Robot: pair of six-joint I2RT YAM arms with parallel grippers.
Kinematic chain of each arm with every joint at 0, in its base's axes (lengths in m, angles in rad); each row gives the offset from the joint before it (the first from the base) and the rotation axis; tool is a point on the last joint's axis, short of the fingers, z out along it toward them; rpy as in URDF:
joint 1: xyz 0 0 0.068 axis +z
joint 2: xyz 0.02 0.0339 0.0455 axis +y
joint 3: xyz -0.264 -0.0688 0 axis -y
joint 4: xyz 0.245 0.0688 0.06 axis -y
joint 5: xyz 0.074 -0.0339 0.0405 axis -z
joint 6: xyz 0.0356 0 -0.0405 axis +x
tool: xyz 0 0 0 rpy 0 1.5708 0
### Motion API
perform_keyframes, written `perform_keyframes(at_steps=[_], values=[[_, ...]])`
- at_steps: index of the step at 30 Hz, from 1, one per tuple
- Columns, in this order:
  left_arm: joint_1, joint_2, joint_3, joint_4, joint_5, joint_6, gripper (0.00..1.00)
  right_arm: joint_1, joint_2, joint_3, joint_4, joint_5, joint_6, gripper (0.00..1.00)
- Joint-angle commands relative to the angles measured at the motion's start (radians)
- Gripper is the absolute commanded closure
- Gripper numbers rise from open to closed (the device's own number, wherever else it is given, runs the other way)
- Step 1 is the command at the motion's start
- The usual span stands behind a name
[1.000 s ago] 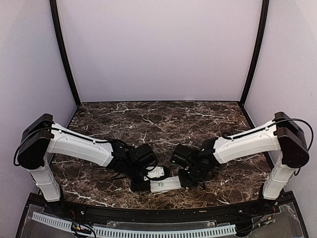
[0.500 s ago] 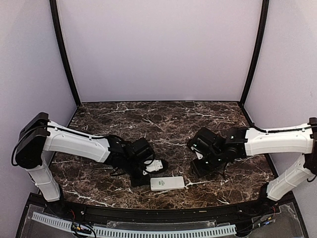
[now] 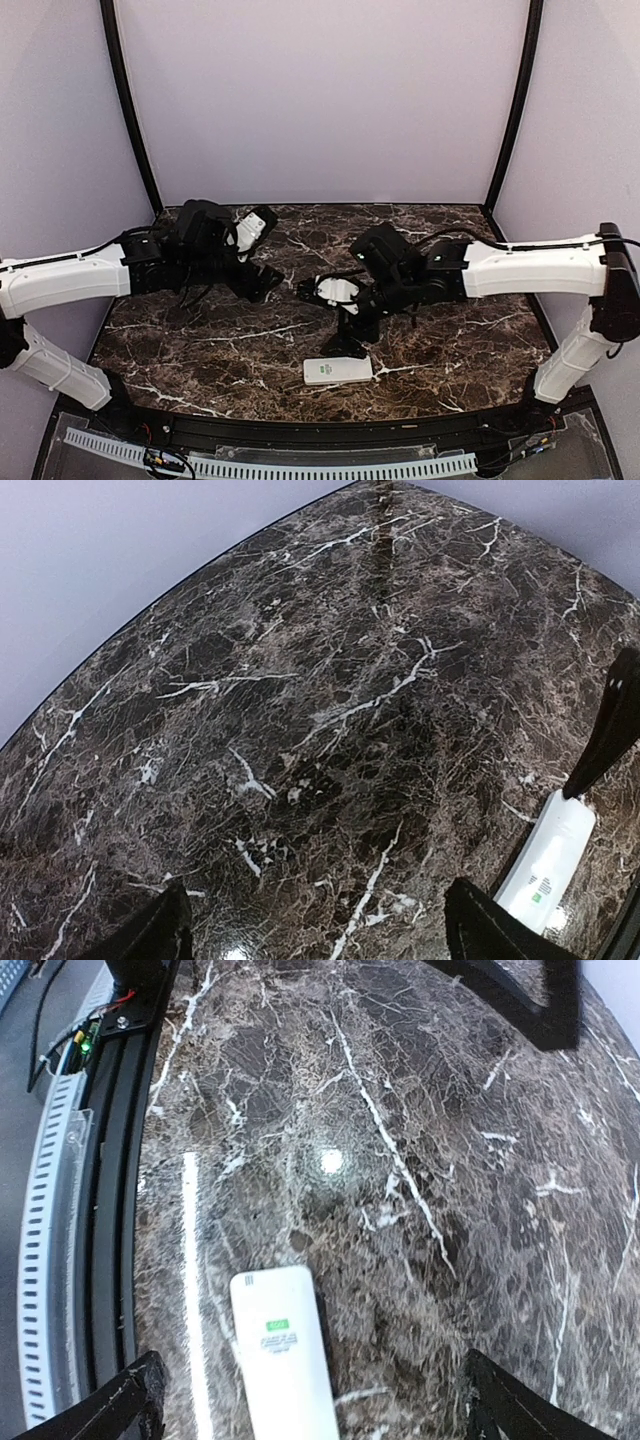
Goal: Load the batteries into the remote control
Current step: Pick up the remote control from the center of the board.
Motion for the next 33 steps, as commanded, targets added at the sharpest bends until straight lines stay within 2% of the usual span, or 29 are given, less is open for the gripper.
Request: perform_keyframes(at_steps=[1,6,13,16,20,24,30,33], values=[[0.022,-0.064,-0.059,0.033,-0.088,-0.067,0.12,0.047,0.214,0.135,-0.069,-0.001,-0.131,0.01],[0.032,-0.156,-0.106,0.088,-0.094,-0.055,0.09,0.071,0.371,0.238,-0.125,0.052,-0.100,0.01],[0.032,-0.155,-0.112,0.098,-0.065,-0.050,0.09,0.106,0.474,0.256,-0.174,0.094,-0.080,0.08],[0.032,-0.146,-0.106,0.096,-0.050,-0.050,0.09,0.112,0.513,0.275,-0.204,0.128,-0.056,0.18],[0.032,-0.145,-0.108,0.102,-0.030,-0.044,0.09,0.113,0.539,0.288,-0.221,0.165,-0.042,0.25],[0.032,-0.143,-0.109,0.111,0.005,-0.038,0.09,0.115,0.538,0.316,-0.241,0.163,-0.030,0.52],[0.031,-0.180,-0.152,0.194,0.109,-0.003,0.09,0.105,0.437,0.314,-0.227,0.113,-0.006,0.61],[0.031,-0.204,-0.173,0.229,0.209,0.026,0.15,0.076,0.326,0.290,-0.186,0.066,0.025,0.63]])
